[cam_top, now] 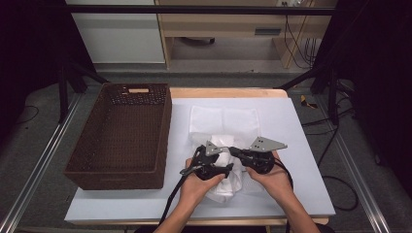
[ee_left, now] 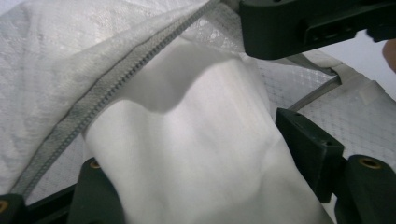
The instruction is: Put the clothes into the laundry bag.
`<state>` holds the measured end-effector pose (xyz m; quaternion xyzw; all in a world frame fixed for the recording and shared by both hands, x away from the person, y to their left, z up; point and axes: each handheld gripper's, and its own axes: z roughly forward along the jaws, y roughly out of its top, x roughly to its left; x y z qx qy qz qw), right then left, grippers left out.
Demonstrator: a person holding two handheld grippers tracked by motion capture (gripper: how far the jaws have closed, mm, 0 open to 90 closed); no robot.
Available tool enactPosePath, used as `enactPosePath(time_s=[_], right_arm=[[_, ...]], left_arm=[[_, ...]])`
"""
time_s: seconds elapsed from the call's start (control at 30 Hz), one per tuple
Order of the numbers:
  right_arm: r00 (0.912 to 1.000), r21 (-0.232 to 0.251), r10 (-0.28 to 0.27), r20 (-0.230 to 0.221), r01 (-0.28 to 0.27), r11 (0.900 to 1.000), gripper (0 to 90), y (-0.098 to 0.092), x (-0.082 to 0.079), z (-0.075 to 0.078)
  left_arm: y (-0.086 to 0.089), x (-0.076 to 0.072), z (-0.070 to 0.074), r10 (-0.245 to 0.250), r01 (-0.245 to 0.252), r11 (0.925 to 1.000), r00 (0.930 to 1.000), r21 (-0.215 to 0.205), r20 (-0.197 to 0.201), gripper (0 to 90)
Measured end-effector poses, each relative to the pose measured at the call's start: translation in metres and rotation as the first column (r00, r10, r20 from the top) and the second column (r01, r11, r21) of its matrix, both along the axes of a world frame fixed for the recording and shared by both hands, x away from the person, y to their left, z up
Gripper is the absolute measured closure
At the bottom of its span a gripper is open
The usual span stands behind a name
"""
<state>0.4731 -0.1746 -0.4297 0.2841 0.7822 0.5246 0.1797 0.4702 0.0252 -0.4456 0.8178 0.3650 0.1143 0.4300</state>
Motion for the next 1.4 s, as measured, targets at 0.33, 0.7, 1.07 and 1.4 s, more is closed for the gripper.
enactPosePath(time_s=[0.33, 0.7, 1.07, 1.4], right_arm=[[1.0, -0.001, 0.005, -0.006, -0.005, 1.0, 89.6, 0.001, 0.0, 0.0], [0.9999, 0.006, 0.013, -0.002, -0.013, 1.0, 89.6, 0.001, 0.0, 0.002], [0.9998, 0.001, 0.019, -0.007, -0.019, 1.0, 89.6, 0.002, -0.001, 0.002], [0.9999, 0.002, 0.012, -0.007, -0.012, 1.0, 89.6, 0.001, -0.001, 0.001]], left_arm=[[0.005, -0.009, 0.006, -0.025, 0.025, 0.9996, 0.9996, 0.012, 0.015, 30.2], [-0.006, -0.008, -0.006, -0.06, 0.059, 0.9949, 0.9982, 0.081, 0.007, 48.1], [-0.016, 0.006, -0.015, -0.037, 0.039, 0.9931, 0.9991, 0.111, -0.021, 81.5], [-0.024, 0.017, -0.015, 0.053, -0.056, 0.9978, 0.9966, 0.036, 0.063, 76.0]])
